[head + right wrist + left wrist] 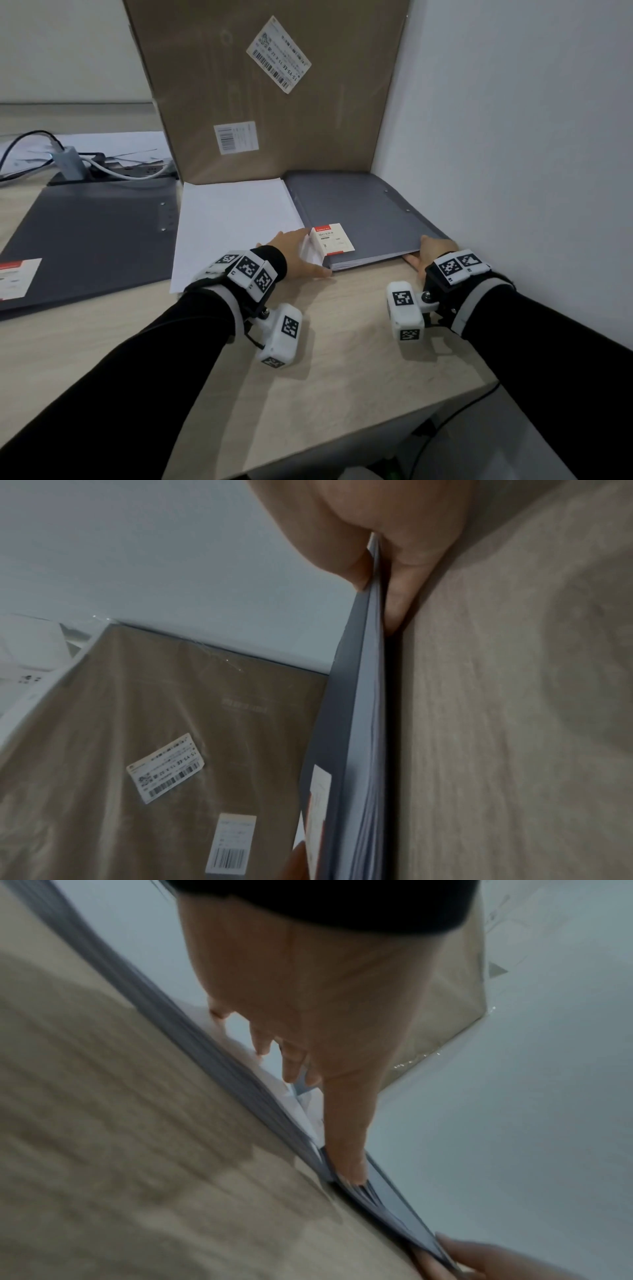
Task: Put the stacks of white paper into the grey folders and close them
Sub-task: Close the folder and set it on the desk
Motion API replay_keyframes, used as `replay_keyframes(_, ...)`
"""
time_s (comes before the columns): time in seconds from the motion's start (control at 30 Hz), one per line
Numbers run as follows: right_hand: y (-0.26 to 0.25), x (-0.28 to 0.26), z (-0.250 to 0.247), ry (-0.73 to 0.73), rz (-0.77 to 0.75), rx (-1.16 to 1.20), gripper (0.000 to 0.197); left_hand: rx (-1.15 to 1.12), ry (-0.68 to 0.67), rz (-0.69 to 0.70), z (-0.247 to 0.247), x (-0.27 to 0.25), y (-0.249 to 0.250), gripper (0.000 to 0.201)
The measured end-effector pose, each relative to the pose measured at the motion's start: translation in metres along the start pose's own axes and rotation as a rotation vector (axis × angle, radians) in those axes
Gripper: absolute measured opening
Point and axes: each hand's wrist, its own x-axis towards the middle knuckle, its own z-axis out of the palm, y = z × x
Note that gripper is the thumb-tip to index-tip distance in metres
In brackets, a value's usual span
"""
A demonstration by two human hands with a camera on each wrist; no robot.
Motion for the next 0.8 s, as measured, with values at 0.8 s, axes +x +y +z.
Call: replay_keyframes(0.8,-0.049,-0.047,0.01,-0.305,-0.051,-0.027,0.057,-0.158,0.18,0.02,-0.006,-0.022,0.002,0.084)
